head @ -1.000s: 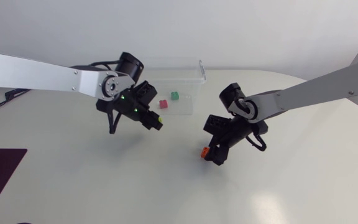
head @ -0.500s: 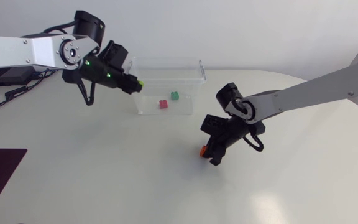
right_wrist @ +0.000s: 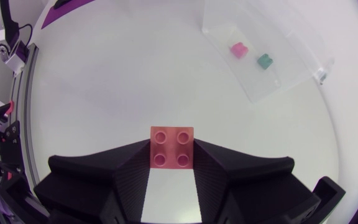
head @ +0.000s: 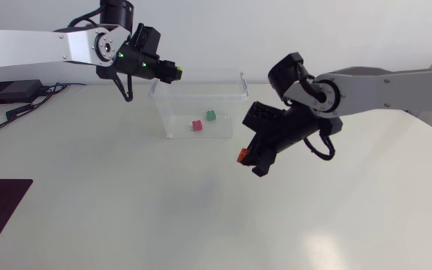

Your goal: Place the duplo bricks in the container

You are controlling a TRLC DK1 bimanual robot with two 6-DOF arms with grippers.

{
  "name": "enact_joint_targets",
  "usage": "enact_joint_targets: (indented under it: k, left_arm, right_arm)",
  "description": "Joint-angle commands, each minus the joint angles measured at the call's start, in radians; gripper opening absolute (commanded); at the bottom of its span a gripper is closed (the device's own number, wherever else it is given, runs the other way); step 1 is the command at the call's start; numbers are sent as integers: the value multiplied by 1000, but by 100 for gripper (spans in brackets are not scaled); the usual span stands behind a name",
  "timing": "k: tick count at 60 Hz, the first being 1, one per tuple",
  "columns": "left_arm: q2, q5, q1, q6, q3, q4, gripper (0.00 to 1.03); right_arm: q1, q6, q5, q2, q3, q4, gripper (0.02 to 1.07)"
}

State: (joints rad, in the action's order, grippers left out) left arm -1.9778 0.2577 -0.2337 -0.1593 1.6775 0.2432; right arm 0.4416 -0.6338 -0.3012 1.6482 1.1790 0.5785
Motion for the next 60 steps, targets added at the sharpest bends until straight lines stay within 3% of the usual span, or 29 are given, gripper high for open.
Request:
enact_joint_targets:
  k: [1,4,7,26,57,60]
  left_arm:
    - [-96,9,17,21,73,-4,47]
    - [-133,8,19,21,102,2,80]
    - [-144,8,20,20,103,1,100]
    - [22,-9,51,14,-18,5,100]
    - [626,-9,74,-8,-452,93,99]
    - [669,-9,74,-9,-496,96,99]
  right_arm:
    - [6,33,4,-19,74,26,17]
    - [6,45,11,-18,116,27,17]
    - [5,52,16,-10,156,32,17]
    - [-6,95,13,147,467,52,17]
    - [-40,152,5,588,1004,35,18]
    - [-44,164,10,645,1064,37,25]
